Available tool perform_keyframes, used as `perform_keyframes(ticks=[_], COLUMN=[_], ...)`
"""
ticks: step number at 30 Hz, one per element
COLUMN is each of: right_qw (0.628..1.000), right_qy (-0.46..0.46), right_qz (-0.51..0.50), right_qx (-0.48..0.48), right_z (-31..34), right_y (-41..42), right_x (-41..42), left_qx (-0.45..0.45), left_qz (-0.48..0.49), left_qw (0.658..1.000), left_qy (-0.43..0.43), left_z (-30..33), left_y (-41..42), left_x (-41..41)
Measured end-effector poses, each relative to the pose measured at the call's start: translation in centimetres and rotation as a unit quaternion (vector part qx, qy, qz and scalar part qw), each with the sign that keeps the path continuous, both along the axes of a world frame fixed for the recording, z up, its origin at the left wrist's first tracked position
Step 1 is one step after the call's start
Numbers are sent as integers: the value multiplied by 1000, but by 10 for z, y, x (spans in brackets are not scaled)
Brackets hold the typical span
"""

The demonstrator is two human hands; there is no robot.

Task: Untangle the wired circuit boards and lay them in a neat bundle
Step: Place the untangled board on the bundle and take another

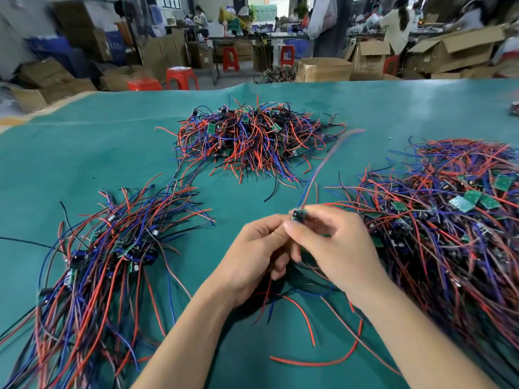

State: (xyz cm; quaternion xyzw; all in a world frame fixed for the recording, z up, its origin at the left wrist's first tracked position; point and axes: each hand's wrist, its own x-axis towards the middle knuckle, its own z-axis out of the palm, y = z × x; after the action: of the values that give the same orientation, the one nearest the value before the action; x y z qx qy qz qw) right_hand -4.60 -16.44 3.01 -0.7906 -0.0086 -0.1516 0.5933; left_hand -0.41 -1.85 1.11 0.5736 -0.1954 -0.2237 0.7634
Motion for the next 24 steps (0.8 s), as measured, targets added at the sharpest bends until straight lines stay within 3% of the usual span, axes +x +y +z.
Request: perform_keyframes(ticks=[1,8,15,24], right_qw=[999,998,984,950], right_qy=[-19,-26,-68,-124], right_qz=[8,-43,-119,-219], right_qx=[-39,-40,115,188], right_z=[-2,-3,5,18], right_y=[1,-4,-26,-45], right_x=[0,3,8,8], left_qx=[13,61,67,92], left_qz=[-4,-36,-125,-135], left_qw=[1000,997,989,984], left_qy=[-13,-23,-31,-65], left_z=[0,0,5,7], left_y=[0,1,3,0], left_x=[0,-1,-3,-6])
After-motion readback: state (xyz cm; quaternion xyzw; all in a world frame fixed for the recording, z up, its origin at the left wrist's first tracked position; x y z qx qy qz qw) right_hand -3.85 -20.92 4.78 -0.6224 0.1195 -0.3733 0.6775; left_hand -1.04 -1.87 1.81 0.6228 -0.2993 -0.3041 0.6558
